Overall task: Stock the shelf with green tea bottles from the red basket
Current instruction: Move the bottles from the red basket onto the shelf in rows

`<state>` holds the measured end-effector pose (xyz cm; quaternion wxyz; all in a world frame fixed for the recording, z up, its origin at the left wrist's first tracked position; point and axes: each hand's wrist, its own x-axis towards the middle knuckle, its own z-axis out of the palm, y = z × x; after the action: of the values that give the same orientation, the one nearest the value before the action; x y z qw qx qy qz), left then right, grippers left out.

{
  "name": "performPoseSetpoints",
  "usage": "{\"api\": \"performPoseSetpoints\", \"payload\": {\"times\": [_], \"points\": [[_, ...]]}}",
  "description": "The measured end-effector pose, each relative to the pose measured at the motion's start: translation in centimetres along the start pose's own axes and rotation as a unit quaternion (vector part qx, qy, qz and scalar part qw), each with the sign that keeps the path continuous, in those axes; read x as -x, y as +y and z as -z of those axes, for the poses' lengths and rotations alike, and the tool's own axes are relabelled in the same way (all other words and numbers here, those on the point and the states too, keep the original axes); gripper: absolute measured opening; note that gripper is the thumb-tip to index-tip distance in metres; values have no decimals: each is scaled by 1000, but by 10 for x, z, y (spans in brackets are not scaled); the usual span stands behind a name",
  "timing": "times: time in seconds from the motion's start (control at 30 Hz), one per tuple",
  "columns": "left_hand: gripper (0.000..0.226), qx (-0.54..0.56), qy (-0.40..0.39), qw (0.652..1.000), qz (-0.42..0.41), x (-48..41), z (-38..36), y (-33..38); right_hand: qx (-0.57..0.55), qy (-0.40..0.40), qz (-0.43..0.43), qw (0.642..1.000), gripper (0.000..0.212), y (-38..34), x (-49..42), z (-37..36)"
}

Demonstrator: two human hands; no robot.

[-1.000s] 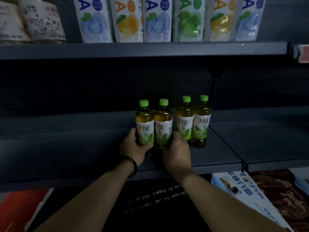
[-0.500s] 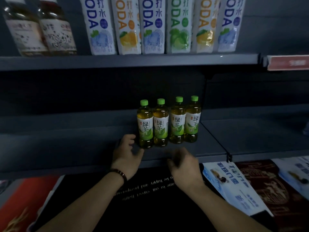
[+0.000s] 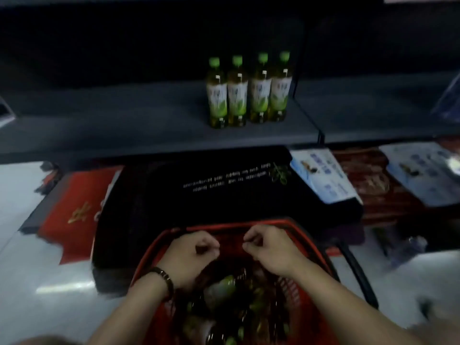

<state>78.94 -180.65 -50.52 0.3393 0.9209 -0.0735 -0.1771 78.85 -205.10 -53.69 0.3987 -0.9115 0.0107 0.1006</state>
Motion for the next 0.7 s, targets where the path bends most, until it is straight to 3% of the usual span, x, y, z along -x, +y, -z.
{"api": "performPoseSetpoints", "payload": {"times": [0.1,0.2,0.3,0.43,0.53,0.57,0.63,0.7], "points": [[23,-69,-27,996,44,8,-30,-30,29,-50,-53,997,16,26,25,-35],[24,-106,-56,990,80,10,-42,-51,85,-83,-94,989,30,40,31,-50],[33,-148,-79,979,118,8,-55,-69,123,-97,-141,978,24,48,31,-55],[60,-188,-121,968,116,0,-77,-85,104,-134,-204,964,24,54,34,-64],[56,-160,-108,975,106,-6,-86,-78,0,-105,-255,961,21,59,28,-90],[56,-146,-99,979,106,-11,-89,-75,-39,-74,-274,958,31,62,22,-101],[58,-114,-84,982,127,-21,-91,-74,-17,-22,-275,961,73,62,13,-120],[59,-108,-81,978,162,-28,-90,-79,172,-8,-172,970,91,60,5,-131]]}}
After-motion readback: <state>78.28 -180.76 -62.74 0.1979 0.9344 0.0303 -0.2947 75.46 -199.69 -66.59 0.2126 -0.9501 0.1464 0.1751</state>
